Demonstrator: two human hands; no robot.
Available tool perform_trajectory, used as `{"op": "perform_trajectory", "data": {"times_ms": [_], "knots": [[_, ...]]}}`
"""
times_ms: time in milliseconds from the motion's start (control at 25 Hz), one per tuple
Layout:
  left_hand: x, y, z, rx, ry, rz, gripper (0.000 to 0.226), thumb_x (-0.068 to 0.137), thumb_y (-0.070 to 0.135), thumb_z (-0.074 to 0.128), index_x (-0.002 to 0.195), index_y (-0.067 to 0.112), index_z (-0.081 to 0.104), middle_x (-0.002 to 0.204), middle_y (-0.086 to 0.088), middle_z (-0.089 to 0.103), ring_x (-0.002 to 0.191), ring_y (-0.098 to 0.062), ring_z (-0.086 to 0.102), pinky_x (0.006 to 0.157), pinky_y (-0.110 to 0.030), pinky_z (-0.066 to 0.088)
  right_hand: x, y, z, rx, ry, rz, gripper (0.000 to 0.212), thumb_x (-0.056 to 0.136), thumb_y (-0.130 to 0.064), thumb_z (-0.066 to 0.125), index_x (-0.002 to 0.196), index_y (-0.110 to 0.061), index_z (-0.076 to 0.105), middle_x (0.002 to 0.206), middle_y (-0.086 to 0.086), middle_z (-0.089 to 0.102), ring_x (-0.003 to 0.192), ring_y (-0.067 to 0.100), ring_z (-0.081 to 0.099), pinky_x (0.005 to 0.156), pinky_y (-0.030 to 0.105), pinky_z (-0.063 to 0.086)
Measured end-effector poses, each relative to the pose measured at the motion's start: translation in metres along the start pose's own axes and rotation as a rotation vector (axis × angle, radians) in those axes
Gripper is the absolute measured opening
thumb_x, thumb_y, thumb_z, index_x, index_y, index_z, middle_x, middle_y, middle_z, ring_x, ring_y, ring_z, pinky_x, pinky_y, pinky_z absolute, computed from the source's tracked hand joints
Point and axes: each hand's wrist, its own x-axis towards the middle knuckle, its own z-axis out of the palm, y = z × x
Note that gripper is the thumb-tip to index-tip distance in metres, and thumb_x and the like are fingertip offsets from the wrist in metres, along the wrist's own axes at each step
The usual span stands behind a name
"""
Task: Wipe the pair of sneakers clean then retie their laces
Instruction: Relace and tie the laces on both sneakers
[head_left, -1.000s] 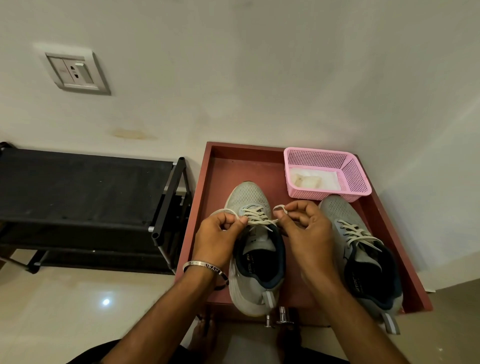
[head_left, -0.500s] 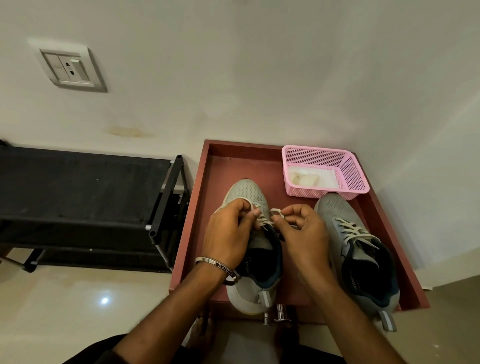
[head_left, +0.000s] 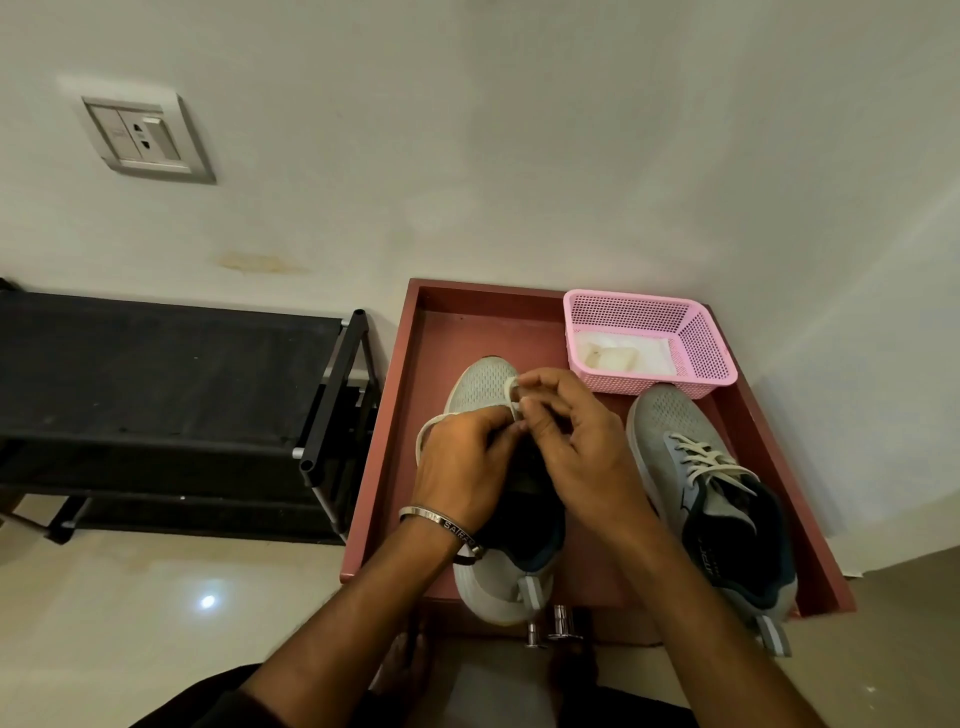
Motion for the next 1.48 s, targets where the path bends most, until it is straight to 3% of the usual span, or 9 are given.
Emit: {"op": "perform_trajectory", "data": {"times_ms": [320, 400, 520, 720, 840, 960, 1080, 1240, 1480], "knots": [[0.005, -0.002, -0.003, -0.211, -0.031, -0.163, 0.033, 0.096, 0.032, 0.059, 0.067, 0.02, 0.065, 0.063, 0.005, 0.066, 0.06, -0.006, 0.057, 0.059, -0.021, 0.045, -0.006, 0.014, -0.026, -0.208, -0.172, 0.063, 0.019, 0.091, -0.027, 0.068, 0.109, -0.033, 0.067, 0.087, -0.015, 0.068, 0.073, 0.003, 0.061, 0.069, 0.027, 0.051], [0.004, -0.001, -0.005, -0.193, -0.036, -0.173, 0.034, 0.096, 0.032, 0.059, 0.063, 0.024, 0.062, 0.059, 0.01, 0.062, 0.056, -0.001, 0.053, 0.054, -0.013, 0.04, -0.005, 0.014, -0.029, -0.312, -0.058, 0.054, 0.009, 0.091, -0.035, 0.065, 0.096, -0.03, 0.07, 0.077, -0.015, 0.067, 0.068, 0.003, 0.06, 0.063, 0.031, 0.051], [0.004, 0.0, -0.003, -0.184, -0.024, -0.194, 0.034, 0.096, 0.033, 0.058, 0.065, 0.023, 0.064, 0.06, 0.01, 0.064, 0.056, -0.003, 0.056, 0.054, -0.014, 0.042, -0.005, 0.012, -0.036, -0.555, 0.194, 0.085, 0.034, 0.092, -0.052, 0.055, 0.081, -0.024, 0.069, 0.057, -0.01, 0.059, 0.056, 0.007, 0.057, 0.052, 0.032, 0.047], [0.003, 0.0, -0.002, -0.201, -0.032, -0.191, 0.032, 0.097, 0.032, 0.057, 0.069, 0.02, 0.065, 0.062, 0.01, 0.064, 0.057, -0.003, 0.055, 0.056, -0.017, 0.044, -0.01, 0.017, -0.039, -0.891, 0.195, 0.332, 0.029, 0.087, -0.045, 0.066, 0.111, -0.028, 0.067, 0.102, -0.003, 0.068, 0.093, 0.022, 0.065, 0.073, 0.036, 0.054], [0.003, 0.0, -0.001, -0.259, -0.058, -0.141, 0.023, 0.096, 0.027, 0.059, 0.076, 0.021, 0.067, 0.07, 0.006, 0.067, 0.069, -0.009, 0.063, 0.069, -0.03, 0.053, -0.003, 0.013, -0.03, -0.556, 0.24, 0.109, 0.016, 0.085, -0.031, 0.072, 0.102, -0.028, 0.073, 0.098, -0.011, 0.069, 0.082, 0.011, 0.065, 0.071, 0.03, 0.053], [0.003, -0.004, -0.002, -0.35, -0.062, -0.117, 0.012, 0.095, 0.021, 0.062, 0.089, 0.023, 0.073, 0.082, 0.001, 0.071, 0.085, -0.021, 0.067, 0.08, -0.043, 0.057, 0.002, 0.009, -0.017, -0.13, 0.021, 0.167, 0.013, 0.091, -0.019, 0.067, 0.098, -0.026, 0.075, 0.09, -0.011, 0.074, 0.084, 0.003, 0.068, 0.077, 0.027, 0.056], [0.005, -0.006, -0.004, -0.377, -0.033, -0.136, 0.01, 0.092, 0.023, 0.066, 0.09, 0.026, 0.076, 0.081, -0.003, 0.073, 0.083, -0.027, 0.068, 0.077, -0.05, 0.057, 0.002, 0.009, -0.014, -0.092, -0.015, 0.185, 0.012, 0.09, -0.018, 0.068, 0.096, -0.025, 0.075, 0.086, -0.009, 0.074, 0.083, 0.004, 0.069, 0.078, 0.029, 0.057], [0.005, 0.0, -0.008, -0.307, -0.029, -0.107, 0.013, 0.087, 0.016, 0.07, 0.095, 0.023, 0.078, 0.067, 0.016, 0.066, 0.06, 0.004, 0.059, 0.059, -0.018, 0.05, 0.002, 0.01, -0.017, -0.058, -0.056, 0.191, 0.017, 0.09, -0.014, 0.068, 0.098, -0.026, 0.076, 0.087, -0.006, 0.074, 0.083, 0.007, 0.07, 0.076, 0.031, 0.058], [0.002, 0.0, -0.014, -0.151, -0.003, 0.049, 0.014, 0.08, 0.015, 0.075, 0.092, 0.022, 0.074, 0.081, 0.014, 0.069, 0.076, 0.003, 0.061, 0.065, -0.008, 0.046, 0.002, 0.015, -0.016, -0.117, -0.122, 0.192, 0.007, 0.086, -0.027, 0.071, 0.092, -0.025, 0.073, 0.085, -0.005, 0.071, 0.077, 0.018, 0.067, 0.075, 0.046, 0.056]]}}
